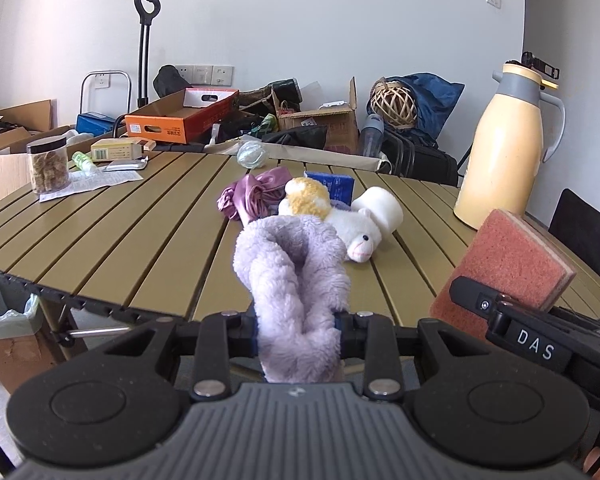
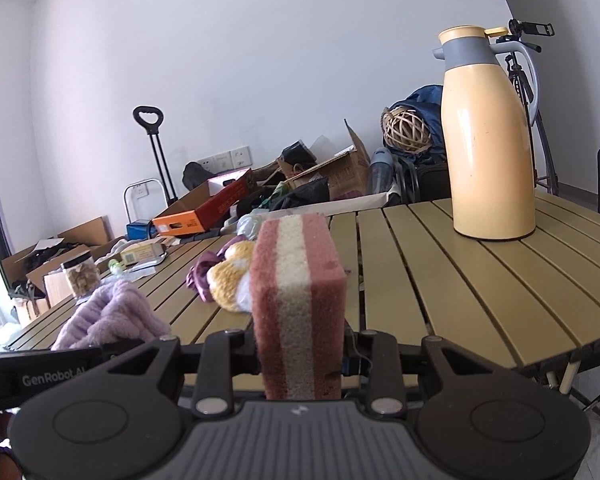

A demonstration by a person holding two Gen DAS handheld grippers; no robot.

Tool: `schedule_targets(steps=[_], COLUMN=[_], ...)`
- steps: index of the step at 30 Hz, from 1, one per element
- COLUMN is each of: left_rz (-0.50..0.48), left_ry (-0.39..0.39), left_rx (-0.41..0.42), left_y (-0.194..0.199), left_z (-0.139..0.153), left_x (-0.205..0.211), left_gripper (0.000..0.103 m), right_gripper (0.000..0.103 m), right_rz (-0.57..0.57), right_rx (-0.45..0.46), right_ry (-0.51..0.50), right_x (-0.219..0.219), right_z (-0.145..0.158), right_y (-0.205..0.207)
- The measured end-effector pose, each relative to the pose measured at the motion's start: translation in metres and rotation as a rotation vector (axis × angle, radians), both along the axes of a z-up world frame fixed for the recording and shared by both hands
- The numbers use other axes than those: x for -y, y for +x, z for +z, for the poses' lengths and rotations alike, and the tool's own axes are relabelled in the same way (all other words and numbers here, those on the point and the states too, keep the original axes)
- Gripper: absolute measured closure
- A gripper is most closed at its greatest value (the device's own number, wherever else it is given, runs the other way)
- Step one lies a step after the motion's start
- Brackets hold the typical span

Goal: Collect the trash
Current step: 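Carry the sponge and headband down toward the black bin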

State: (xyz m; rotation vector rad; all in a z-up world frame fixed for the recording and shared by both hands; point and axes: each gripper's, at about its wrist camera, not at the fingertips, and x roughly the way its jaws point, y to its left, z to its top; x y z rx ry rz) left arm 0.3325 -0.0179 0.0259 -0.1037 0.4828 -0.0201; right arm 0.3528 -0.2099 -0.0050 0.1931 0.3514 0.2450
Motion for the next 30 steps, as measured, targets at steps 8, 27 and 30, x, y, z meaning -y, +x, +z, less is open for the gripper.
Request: schedule_targets(steps=[8, 27, 30], left_rz=[0.004, 0.022, 0.023], left_ry=[0.025, 0.072, 0.074], left_rx=[-0.009, -0.091, -0.117], left_y=[-0.040, -0.096, -0.099], left_z=[-0.005, -0.037, -0.045], left_x=[-0.005, -0.019, -0.022], left_gripper=[0.071, 0.071, 0.071], right_gripper=[0.072, 0.072, 0.072], right_rz=[0.043, 0.120, 0.135], right_rx=[-0.030, -0.144, -0.176], right_ry=[-0.022, -0.085, -0.088], right_x=[-0.008, -0.025, -0.028], right_z=[-0.011, -0.036, -0.044], right_y=[-0.036, -0.088, -0.091])
